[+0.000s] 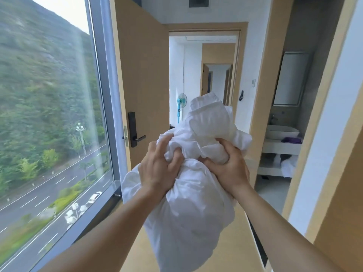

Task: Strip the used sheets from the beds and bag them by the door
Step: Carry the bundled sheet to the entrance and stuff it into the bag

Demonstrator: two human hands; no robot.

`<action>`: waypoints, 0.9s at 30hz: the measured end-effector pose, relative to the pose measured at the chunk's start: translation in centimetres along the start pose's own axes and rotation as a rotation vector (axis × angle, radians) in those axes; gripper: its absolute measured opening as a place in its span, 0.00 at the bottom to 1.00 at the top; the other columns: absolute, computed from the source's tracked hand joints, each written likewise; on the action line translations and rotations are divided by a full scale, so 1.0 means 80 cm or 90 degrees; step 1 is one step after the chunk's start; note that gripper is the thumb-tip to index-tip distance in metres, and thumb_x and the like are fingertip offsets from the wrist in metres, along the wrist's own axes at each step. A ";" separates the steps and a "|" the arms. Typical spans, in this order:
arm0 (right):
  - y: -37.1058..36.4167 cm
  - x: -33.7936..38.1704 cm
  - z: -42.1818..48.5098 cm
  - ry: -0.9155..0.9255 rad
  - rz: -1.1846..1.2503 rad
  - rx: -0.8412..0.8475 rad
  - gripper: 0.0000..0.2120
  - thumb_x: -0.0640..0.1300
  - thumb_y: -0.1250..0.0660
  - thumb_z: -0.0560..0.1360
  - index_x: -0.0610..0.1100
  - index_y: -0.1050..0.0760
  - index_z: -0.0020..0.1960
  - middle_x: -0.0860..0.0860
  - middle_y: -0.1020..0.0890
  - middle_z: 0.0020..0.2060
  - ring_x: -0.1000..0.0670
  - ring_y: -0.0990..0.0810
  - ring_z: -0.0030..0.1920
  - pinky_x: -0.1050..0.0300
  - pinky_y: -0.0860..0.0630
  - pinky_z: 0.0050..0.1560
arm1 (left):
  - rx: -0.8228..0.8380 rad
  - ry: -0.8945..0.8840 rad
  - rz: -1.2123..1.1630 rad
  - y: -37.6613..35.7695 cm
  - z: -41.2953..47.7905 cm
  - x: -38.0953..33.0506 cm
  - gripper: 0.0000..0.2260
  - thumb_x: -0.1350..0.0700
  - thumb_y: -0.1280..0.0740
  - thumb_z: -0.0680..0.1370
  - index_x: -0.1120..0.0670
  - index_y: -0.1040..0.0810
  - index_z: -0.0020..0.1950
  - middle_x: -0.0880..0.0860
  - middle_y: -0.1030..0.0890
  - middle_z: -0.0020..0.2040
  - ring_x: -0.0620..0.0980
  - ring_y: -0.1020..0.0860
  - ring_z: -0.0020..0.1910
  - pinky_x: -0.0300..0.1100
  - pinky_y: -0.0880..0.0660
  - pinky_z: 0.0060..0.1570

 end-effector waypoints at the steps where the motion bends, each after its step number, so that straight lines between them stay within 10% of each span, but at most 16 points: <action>1: -0.012 -0.011 0.024 0.000 0.002 0.008 0.39 0.76 0.30 0.52 0.70 0.32 0.62 0.65 0.24 0.54 0.58 0.25 0.54 0.56 0.28 0.52 | -0.008 0.004 0.002 -0.015 0.018 0.009 0.22 0.33 0.50 0.71 0.32 0.34 0.64 0.44 0.26 0.54 0.52 0.22 0.46 0.45 0.33 0.43; 27: -0.250 -0.374 0.577 -0.038 -0.058 -0.025 0.38 0.75 0.31 0.55 0.66 0.30 0.63 0.58 0.25 0.59 0.56 0.25 0.59 0.55 0.28 0.54 | 0.040 -0.026 -0.061 -0.542 0.492 0.226 0.22 0.34 0.48 0.72 0.32 0.33 0.65 0.44 0.26 0.52 0.50 0.21 0.43 0.46 0.29 0.44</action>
Point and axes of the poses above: each hand's wrist, its own z-axis towards the middle knuckle, its own y-axis out of the back of the hand, x = y × z, the point moved 10 cm from there along z, towards the middle knuckle
